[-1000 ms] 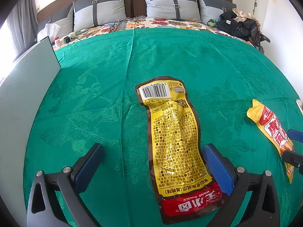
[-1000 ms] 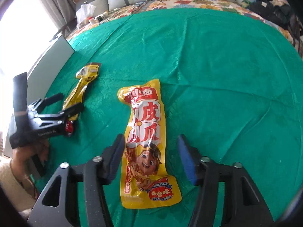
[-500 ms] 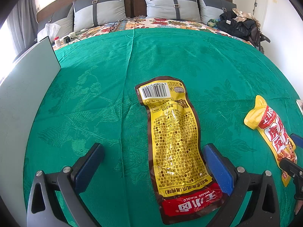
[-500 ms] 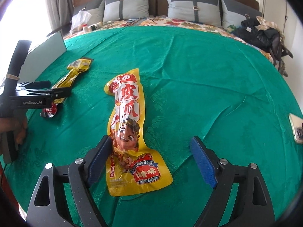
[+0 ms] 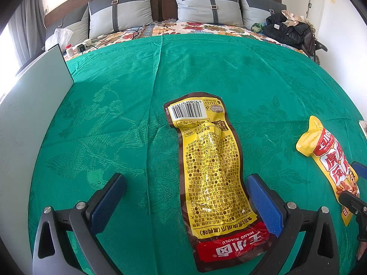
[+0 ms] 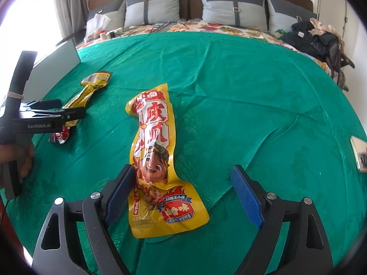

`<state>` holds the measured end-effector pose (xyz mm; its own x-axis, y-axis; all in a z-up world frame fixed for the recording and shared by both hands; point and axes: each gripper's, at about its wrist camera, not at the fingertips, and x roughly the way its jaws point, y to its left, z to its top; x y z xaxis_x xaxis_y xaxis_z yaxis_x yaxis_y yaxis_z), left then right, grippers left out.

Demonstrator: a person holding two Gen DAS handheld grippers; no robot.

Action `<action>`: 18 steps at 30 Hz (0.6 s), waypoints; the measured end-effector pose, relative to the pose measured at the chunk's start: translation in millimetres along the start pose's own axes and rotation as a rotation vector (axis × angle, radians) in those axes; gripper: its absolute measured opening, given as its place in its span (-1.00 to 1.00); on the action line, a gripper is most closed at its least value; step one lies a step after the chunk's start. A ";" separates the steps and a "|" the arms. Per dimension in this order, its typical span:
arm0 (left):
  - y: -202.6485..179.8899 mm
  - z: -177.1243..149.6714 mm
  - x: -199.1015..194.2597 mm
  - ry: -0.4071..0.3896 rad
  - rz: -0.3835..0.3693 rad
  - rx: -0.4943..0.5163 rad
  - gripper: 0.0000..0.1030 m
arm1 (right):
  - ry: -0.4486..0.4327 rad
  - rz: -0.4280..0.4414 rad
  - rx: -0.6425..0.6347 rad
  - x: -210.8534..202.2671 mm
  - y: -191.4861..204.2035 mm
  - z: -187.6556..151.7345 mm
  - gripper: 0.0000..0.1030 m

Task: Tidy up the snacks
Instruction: 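Grasp the yellow-and-red pack with the left gripper while the right holds the cartoon pack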

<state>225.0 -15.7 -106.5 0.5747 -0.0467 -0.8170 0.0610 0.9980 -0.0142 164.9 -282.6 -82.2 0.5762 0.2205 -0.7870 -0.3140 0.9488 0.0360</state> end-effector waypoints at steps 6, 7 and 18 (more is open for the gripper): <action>-0.2 0.0 0.0 0.000 0.000 0.000 1.00 | 0.000 0.003 0.002 0.0 0.0 0.3 0.69; 0.2 0.1 0.0 0.000 0.000 0.000 1.00 | -0.001 0.003 0.003 0.0 0.1 0.3 0.69; 0.2 0.2 0.1 0.000 -0.001 0.000 1.00 | -0.002 0.007 0.010 -0.5 -0.7 0.3 0.69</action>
<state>225.3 -15.5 -106.5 0.5747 -0.0475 -0.8170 0.0613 0.9980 -0.0149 165.1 -283.2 -81.6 0.5759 0.2275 -0.7853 -0.3107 0.9493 0.0472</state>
